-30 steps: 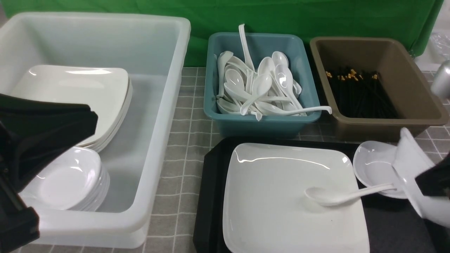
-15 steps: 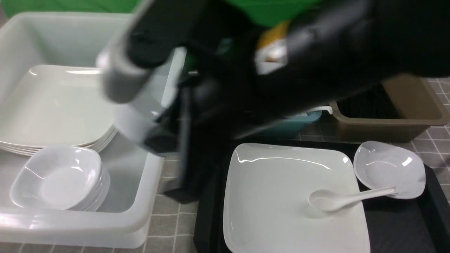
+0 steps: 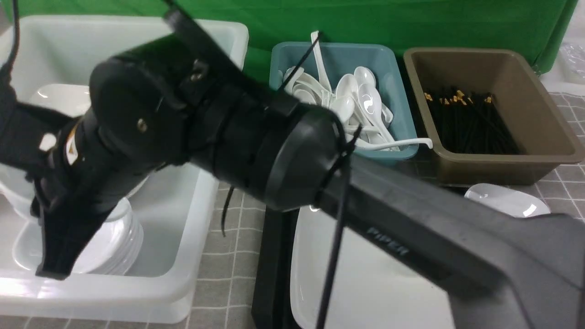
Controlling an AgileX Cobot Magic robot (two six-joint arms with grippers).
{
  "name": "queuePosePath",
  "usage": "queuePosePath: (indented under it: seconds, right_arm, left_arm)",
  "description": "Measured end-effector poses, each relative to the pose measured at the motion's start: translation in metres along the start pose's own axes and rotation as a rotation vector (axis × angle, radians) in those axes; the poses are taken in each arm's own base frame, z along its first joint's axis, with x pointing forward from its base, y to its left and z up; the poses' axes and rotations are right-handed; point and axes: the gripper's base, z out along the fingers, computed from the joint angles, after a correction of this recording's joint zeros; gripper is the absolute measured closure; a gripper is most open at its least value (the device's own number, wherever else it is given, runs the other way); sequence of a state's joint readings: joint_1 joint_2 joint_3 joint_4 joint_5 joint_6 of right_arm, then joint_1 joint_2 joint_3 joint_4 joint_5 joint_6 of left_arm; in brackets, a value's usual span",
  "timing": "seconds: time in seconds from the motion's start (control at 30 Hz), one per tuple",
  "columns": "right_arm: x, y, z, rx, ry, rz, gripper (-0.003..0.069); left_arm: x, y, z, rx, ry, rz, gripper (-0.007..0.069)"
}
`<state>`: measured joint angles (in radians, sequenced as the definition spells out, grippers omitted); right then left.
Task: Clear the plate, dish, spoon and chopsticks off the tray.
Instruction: Use the right arm to put the small plate into the large storage box on the left, then use the right arm to grab a soup spoon from the plate
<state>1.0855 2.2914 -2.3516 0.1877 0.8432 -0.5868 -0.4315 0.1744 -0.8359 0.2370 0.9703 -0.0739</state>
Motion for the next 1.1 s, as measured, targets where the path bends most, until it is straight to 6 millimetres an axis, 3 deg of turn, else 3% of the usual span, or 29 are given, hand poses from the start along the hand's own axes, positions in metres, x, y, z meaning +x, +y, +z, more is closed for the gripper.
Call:
queuePosePath:
  seconds: [0.13, 0.27, 0.3, 0.33, 0.37, 0.47, 0.63, 0.7, 0.8, 0.93, 1.0, 1.1]
  right_arm:
    - [0.006, 0.004, 0.017, 0.018, 0.049, -0.040, 0.0593]
    - [0.009, 0.003, 0.022, 0.027, 0.065, -0.051, 0.0554]
    - [0.009, 0.003, 0.023, 0.028, 0.065, -0.052, 0.0524]
    - [0.009, 0.003, 0.023, 0.030, 0.066, -0.041, 0.0438]
    - [0.009, 0.003, 0.023, 0.030, 0.066, -0.035, 0.0418]
    - [0.010, 0.003, 0.023, 0.025, 0.075, 0.013, 0.0244]
    - [0.014, 0.006, 0.006, -0.004, 0.173, 0.028, 0.0120]
    - [0.011, 0.005, -0.019, 0.011, 0.226, 0.044, 0.0139]
    - [0.009, 0.000, -0.057, 0.103, 0.287, 0.109, 0.0249]
    - [0.016, -0.012, -0.104, 0.253, 0.314, 0.193, 0.0474]
    - [0.028, -0.014, -0.127, 0.278, 0.338, 0.236, 0.0529]
    - [0.076, -0.020, -0.160, 0.296, 0.446, 0.327, 0.0515]
  left_arm:
    - [0.000, -0.002, 0.000, 0.018, 0.001, -0.006, 0.0603]
    - [0.000, -0.003, 0.000, 0.028, -0.001, 0.004, 0.0603]
    - [0.000, -0.003, 0.000, 0.031, -0.001, 0.004, 0.0603]
    - [0.000, -0.003, 0.000, 0.036, -0.001, 0.002, 0.0603]
    - [0.000, -0.003, 0.000, 0.037, -0.001, 0.001, 0.0603]
    - [0.000, -0.004, 0.000, 0.045, -0.002, -0.004, 0.0603]
    - [0.000, -0.005, 0.000, 0.054, -0.005, 0.000, 0.0603]
    - [-0.002, -0.007, 0.000, 0.073, -0.029, 0.005, 0.0603]
    - [-0.006, -0.011, 0.003, 0.115, -0.078, -0.001, 0.0603]
    - [-0.008, -0.022, 0.021, 0.196, -0.082, -0.002, 0.0603]
    - [-0.008, -0.029, 0.033, 0.245, -0.051, 0.004, 0.0603]
    - [-0.009, -0.039, 0.051, 0.317, 0.011, 0.026, 0.0603]
